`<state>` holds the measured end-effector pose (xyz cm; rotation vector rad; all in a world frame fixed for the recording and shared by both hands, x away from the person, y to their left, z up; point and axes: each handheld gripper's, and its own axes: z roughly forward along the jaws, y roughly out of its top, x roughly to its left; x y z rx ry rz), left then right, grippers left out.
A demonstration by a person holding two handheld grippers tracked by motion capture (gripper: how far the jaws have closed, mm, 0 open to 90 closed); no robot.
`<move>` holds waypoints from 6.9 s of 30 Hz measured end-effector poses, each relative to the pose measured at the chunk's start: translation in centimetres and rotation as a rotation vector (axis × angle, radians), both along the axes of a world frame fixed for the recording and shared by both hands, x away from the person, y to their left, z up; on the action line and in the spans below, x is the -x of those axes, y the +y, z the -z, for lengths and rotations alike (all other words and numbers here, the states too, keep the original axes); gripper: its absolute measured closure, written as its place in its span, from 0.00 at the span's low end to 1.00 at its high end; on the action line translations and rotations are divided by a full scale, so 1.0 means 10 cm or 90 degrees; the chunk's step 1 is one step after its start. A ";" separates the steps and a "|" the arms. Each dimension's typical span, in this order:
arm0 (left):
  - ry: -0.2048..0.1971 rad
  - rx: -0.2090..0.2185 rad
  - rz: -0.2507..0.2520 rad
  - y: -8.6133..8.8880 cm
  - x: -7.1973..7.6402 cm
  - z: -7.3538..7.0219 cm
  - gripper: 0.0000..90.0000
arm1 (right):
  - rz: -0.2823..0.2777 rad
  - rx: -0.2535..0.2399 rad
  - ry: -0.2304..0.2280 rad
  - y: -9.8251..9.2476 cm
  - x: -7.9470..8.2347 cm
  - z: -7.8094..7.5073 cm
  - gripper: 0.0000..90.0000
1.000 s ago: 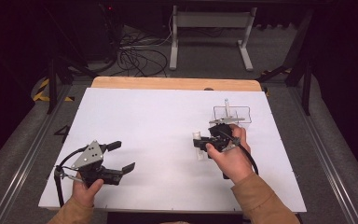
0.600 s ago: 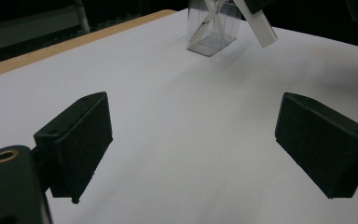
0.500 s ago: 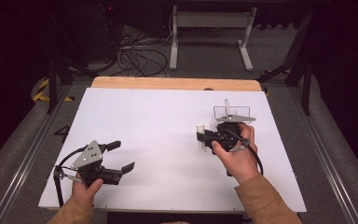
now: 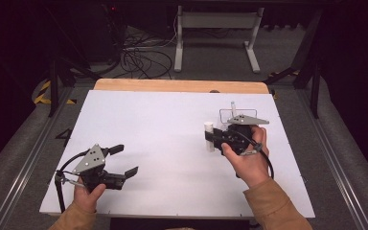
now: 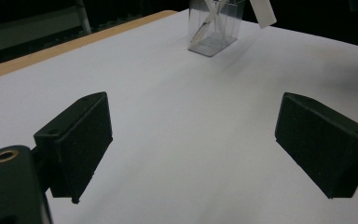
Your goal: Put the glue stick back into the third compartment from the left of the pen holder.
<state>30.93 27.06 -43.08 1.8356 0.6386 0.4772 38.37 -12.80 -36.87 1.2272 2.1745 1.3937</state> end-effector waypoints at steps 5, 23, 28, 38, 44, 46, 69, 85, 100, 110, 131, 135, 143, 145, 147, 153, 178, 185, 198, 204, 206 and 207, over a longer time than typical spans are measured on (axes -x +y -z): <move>0.000 -0.001 0.000 0.00 0.00 0.00 0.13 | 0.003 -0.004 -0.013 -0.06 0.00 -0.08 0.76; 0.001 -0.001 0.000 0.00 0.00 0.00 0.13 | 0.036 -0.027 -0.070 -0.35 0.01 -0.31 0.76; 0.001 0.000 0.000 0.00 0.00 0.00 0.13 | 0.047 -0.031 -0.077 -0.43 0.00 -0.35 0.76; 0.001 0.000 0.000 0.00 0.00 0.00 0.13 | 0.073 -0.032 -0.101 -0.57 -0.04 -0.45 0.75; 0.001 -0.001 0.000 0.00 0.00 0.00 0.13 | 0.097 -0.024 -0.111 -0.68 -0.08 -0.49 0.76; 0.001 -0.001 0.000 -0.01 0.00 0.00 0.13 | 0.107 -0.019 -0.116 -0.71 -0.11 -0.49 0.75; 0.004 0.000 -0.002 -0.01 0.00 0.01 0.13 | 0.174 0.022 -0.153 -1.02 -0.51 -0.18 0.75; 0.002 -0.001 -0.001 -0.01 0.00 0.01 0.13 | 0.208 0.010 -0.158 -1.08 -0.68 0.09 0.75; 0.000 -0.002 -0.001 -0.01 0.00 0.00 0.13 | 0.230 0.015 -0.142 -1.11 -0.77 0.24 0.75; 0.000 0.000 -0.003 0.00 0.00 0.00 0.13 | 0.232 0.007 -0.169 -1.14 -0.70 0.19 0.52; -0.007 0.007 -0.016 0.07 0.11 -0.02 0.13 | 0.134 -0.031 -0.262 -0.97 -0.23 -0.10 0.40; -0.007 0.006 -0.017 0.09 0.11 -0.01 0.13 | 0.124 -0.031 -0.268 -0.95 -0.18 -0.13 0.40; -0.005 0.008 -0.020 0.11 0.11 -0.01 0.13 | 0.098 -0.031 -0.256 -0.93 -0.10 -0.13 0.35; -0.008 0.008 -0.023 0.11 0.11 -0.01 0.13 | 0.077 -0.034 -0.251 -0.91 -0.07 -0.13 0.34; -0.010 0.009 -0.022 0.11 0.12 -0.01 0.13 | 0.060 -0.042 -0.250 -0.90 -0.03 -0.13 0.33; -0.009 0.009 -0.023 0.12 0.12 -0.01 0.13 | 0.001 -0.045 -0.251 -0.87 0.10 -0.09 0.30; -0.006 0.019 -0.029 0.17 0.16 -0.01 0.13 | -0.158 -0.031 -0.224 -0.68 0.35 0.33 0.29; -0.006 0.017 -0.030 0.18 0.16 0.00 0.13 | -0.174 -0.039 -0.232 -0.68 0.37 0.49 0.30; -0.007 0.018 -0.029 0.20 0.16 0.01 0.13 | -0.183 -0.064 -0.221 -0.74 0.42 0.77 0.31; -0.009 0.023 -0.028 0.19 0.17 0.01 0.13 | -0.192 -0.024 -0.211 -0.74 0.44 0.89 0.30; -0.007 0.026 -0.028 0.19 0.17 0.01 0.13 | -0.192 -0.011 -0.208 -0.73 0.45 0.93 0.30; -0.006 0.025 -0.029 0.19 0.17 0.01 0.13 | -0.191 -0.010 -0.205 -0.73 0.45 0.95 0.30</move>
